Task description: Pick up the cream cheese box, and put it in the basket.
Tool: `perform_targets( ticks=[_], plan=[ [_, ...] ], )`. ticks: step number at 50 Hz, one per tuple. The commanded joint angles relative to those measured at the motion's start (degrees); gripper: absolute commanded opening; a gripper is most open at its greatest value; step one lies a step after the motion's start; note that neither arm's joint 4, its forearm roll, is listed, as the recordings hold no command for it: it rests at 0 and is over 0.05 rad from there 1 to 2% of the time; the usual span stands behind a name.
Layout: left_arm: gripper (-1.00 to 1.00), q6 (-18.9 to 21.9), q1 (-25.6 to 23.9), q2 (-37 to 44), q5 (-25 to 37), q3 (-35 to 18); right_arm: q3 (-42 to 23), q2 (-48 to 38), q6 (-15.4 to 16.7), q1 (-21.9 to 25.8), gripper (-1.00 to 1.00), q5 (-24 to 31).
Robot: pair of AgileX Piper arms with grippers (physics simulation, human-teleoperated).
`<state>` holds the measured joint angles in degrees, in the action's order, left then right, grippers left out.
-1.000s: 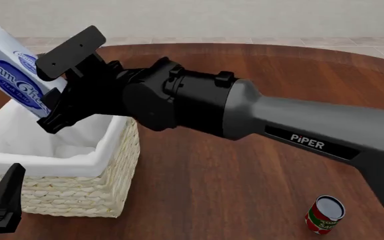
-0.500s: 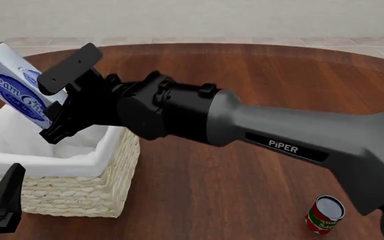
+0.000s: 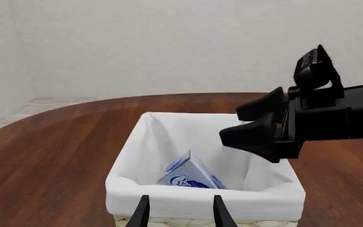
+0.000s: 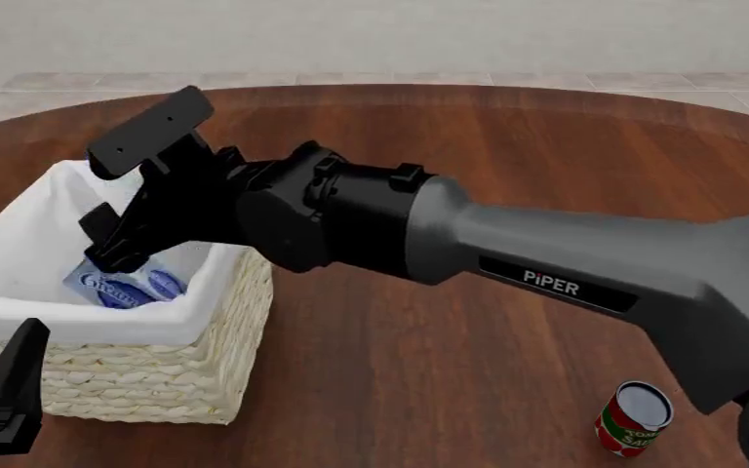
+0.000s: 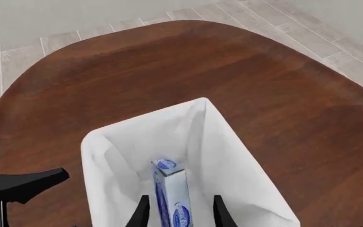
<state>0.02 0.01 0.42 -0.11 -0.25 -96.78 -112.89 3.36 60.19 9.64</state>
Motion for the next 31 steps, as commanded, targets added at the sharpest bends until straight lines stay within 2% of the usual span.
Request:
perform_targets(
  ticks=[1,21,31],
  plan=[
    [1.0,0.0,0.0,0.0,0.0,0.0,0.25,0.25,-1.11,-0.2,1.0,-0.6],
    [1.0,0.0,0.0,0.01,0.0,0.0,1.35,1.3,-1.36,0.02,1.0,-0.88],
    [1.0,-0.01,0.0,-0.01,0.0,0.0,5.64,8.5,-1.11,-0.35,1.0,-1.34]
  ],
)
